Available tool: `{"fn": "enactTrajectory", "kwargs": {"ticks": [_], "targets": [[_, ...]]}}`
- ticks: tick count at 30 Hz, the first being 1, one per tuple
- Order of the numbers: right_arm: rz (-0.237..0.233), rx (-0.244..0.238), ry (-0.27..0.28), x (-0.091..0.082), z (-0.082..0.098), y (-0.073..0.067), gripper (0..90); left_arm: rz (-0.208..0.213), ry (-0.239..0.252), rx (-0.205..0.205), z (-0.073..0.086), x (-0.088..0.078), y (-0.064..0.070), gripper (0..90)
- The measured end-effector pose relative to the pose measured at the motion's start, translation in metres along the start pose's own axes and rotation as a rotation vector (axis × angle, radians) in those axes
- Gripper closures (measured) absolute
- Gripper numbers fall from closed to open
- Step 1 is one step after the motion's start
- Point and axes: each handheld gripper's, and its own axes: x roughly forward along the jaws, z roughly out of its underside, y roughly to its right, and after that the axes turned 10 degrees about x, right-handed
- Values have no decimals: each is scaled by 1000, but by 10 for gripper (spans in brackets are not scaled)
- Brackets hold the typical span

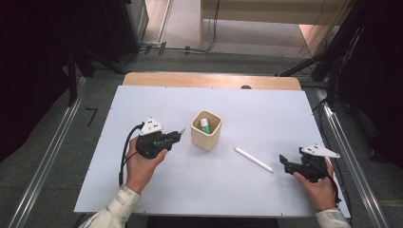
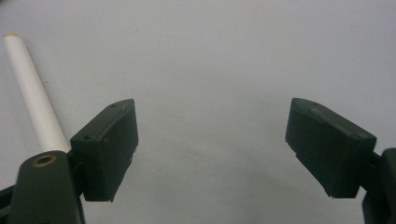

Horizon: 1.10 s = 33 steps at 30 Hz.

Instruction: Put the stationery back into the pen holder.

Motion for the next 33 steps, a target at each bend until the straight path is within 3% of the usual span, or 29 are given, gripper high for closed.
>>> {"fn": "enactTrajectory", "kwargs": {"ticks": [12,20,33], "targets": [[-3,-4,2,0,0,0,156,7,27,5,-20,7,0,822],[-4,-4,3,1,0,-1,156,13,27,28,-41,20,3,822],[-5,-6,4,0,0,1,156,14,7,22,-64,47,5,822]]}}
